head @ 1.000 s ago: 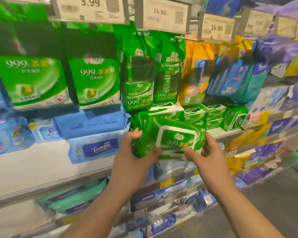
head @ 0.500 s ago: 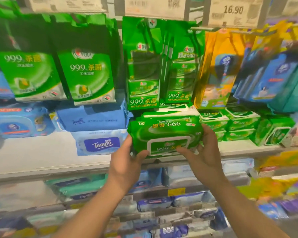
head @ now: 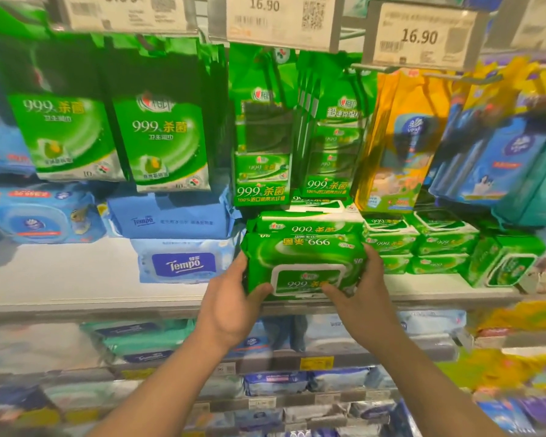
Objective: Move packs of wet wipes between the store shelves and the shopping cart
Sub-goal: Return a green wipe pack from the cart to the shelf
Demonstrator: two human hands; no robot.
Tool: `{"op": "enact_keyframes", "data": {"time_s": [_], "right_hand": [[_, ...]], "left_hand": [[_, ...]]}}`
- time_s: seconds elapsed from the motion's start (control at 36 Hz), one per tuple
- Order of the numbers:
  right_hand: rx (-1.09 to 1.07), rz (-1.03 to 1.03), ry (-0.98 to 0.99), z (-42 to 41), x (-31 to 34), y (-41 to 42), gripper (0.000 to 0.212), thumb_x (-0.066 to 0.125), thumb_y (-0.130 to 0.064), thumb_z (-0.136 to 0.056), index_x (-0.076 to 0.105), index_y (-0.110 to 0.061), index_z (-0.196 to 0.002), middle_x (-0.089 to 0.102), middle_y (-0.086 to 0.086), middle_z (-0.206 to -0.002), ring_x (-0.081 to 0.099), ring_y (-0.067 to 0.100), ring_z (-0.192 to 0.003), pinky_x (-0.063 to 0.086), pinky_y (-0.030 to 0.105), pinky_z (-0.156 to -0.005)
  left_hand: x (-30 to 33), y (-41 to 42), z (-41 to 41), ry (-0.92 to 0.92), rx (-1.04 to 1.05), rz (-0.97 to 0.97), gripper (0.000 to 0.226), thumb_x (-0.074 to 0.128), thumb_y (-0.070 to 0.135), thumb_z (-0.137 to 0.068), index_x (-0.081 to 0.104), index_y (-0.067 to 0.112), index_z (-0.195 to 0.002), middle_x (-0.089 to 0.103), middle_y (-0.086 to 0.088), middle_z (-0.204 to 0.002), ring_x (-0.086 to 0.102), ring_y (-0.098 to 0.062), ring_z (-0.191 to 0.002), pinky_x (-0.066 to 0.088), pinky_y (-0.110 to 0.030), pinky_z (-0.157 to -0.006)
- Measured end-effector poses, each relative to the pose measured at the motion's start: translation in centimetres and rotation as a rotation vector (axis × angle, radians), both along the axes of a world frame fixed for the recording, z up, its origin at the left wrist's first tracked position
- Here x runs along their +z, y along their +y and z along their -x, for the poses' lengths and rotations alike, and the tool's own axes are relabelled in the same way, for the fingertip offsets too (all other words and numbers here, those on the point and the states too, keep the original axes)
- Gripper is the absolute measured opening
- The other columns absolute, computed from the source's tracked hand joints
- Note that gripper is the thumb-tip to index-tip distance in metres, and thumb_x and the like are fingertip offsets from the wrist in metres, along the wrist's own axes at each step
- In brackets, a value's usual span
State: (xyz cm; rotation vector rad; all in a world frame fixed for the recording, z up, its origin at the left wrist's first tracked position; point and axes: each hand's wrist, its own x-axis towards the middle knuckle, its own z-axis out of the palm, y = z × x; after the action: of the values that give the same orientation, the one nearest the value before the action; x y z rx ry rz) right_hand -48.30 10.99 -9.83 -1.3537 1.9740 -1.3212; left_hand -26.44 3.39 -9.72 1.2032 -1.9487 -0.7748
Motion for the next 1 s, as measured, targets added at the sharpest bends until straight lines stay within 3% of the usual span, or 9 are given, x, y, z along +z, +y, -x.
{"op": "enact_keyframes", "data": {"time_s": [0.06, 0.17, 0.22, 0.28, 0.36, 0.53, 0.61, 0.81, 1.0], "right_hand": [[0.002, -0.03, 0.013, 0.0, 0.2, 0.2, 0.092, 0.078, -0.025, -0.089, 0.015, -0.031, -0.156, 0.041, -0.015, -0.135, 0.051, 0.007, -0.117, 0.041, 0.02, -0.093], [-0.017, -0.059, 0.061, 0.2, 0.6, 0.7, 0.048, 0.074, -0.029, -0.091, 0.045, -0.025, -0.129, 0.058, -0.011, -0.111, 0.061, 0.003, -0.087, 0.042, 0.004, -0.066], [-0.033, -0.061, 0.057, 0.1, 1.1, 1.2, 0.058, 0.067, -0.034, -0.096, 0.04, -0.02, -0.145, 0.05, -0.016, -0.112, 0.054, 0.004, -0.085, 0.038, 0.012, -0.078], [-0.054, -0.066, 0.053, -0.2, 1.2, 1.5, 0.072, 0.061, -0.04, -0.099, 0.026, -0.018, -0.158, 0.046, -0.012, -0.125, 0.052, 0.001, -0.093, 0.034, 0.023, -0.089], [-0.062, -0.045, 0.118, -0.4, 0.3, 2.0, 0.068, 0.056, -0.049, -0.099, 0.032, -0.019, -0.155, 0.048, -0.001, -0.143, 0.05, 0.02, -0.127, 0.037, 0.032, -0.094], [-0.15, 0.135, 0.156, -3.1, -1.6, 3.9, 0.066, 0.055, -0.035, -0.101, 0.028, -0.012, -0.157, 0.026, 0.007, -0.163, 0.021, 0.02, -0.151, 0.014, 0.025, -0.123], [-0.133, 0.242, 0.201, -5.1, -2.8, 5.1, 0.065, 0.051, -0.035, -0.096, 0.034, -0.006, -0.152, 0.028, 0.011, -0.161, 0.022, 0.018, -0.148, 0.005, 0.002, -0.114], [0.274, 0.1, 0.527, -9.6, -3.6, 5.5, 0.057, 0.041, -0.044, -0.104, 0.043, -0.014, -0.153, 0.039, 0.003, -0.159, 0.032, 0.023, -0.149, 0.02, 0.028, -0.123], [0.455, -0.08, 0.504, -19.0, -4.5, 4.9, 0.066, 0.042, -0.062, -0.099, 0.049, -0.021, -0.15, 0.031, -0.005, -0.159, 0.024, 0.026, -0.154, 0.015, 0.035, -0.124]], "left_hand": [[0.0, 0.0, -0.2, -0.017, -0.013, -0.003, 0.051, 0.075, 0.031, -0.086, 0.052, 0.035, -0.131, 0.071, 0.018, -0.106, 0.068, -0.004, -0.095, 0.053, -0.025, -0.081], [0.7, 0.9, -0.6, -0.037, 0.004, -0.007, 0.062, 0.074, 0.039, -0.086, 0.044, 0.039, -0.14, 0.065, 0.023, -0.107, 0.063, -0.001, -0.099, 0.038, 0.001, -0.073], [1.3, 1.7, -0.8, -0.021, 0.025, -0.004, 0.067, 0.073, 0.042, -0.086, 0.04, 0.041, -0.145, 0.058, 0.03, -0.106, 0.055, 0.007, -0.1, 0.034, 0.004, -0.073], [1.8, 2.6, -1.1, -0.017, 0.06, -0.005, 0.07, 0.071, 0.047, -0.086, 0.036, 0.044, -0.147, 0.054, 0.032, -0.11, 0.053, 0.006, -0.102, 0.038, -0.009, -0.078], [2.0, 3.9, -2.0, -0.048, 0.124, -0.018, 0.079, 0.066, 0.058, -0.085, 0.03, 0.041, -0.152, 0.056, 0.02, -0.134, 0.058, -0.011, -0.121, 0.036, -0.019, -0.088], [1.2, 7.3, -5.3, -0.194, 0.21, 0.074, 0.092, 0.044, 0.08, -0.075, 0.036, 0.031, -0.152, 0.047, 0.007, -0.15, 0.039, -0.012, -0.138, 0.034, -0.027, -0.106], [0.9, 8.9, -7.3, -0.286, 0.263, 0.126, 0.091, 0.043, 0.079, -0.077, 0.038, 0.026, -0.151, 0.045, 0.005, -0.151, 0.036, -0.015, -0.139, 0.031, -0.032, -0.113], [-0.1, 11.6, -12.9, -0.546, 0.369, 0.036, 0.113, 0.024, 0.095, -0.068, 0.027, 0.024, -0.156, 0.02, 0.003, -0.164, 0.018, -0.022, -0.15, 0.02, -0.044, -0.122], [-1.4, 15.6, -22.3, -0.61, 0.482, -0.099, 0.114, 0.029, 0.097, -0.069, 0.017, 0.028, -0.158, 0.005, 0.006, -0.167, 0.005, -0.02, -0.154, 0.013, -0.05, -0.123]]}}
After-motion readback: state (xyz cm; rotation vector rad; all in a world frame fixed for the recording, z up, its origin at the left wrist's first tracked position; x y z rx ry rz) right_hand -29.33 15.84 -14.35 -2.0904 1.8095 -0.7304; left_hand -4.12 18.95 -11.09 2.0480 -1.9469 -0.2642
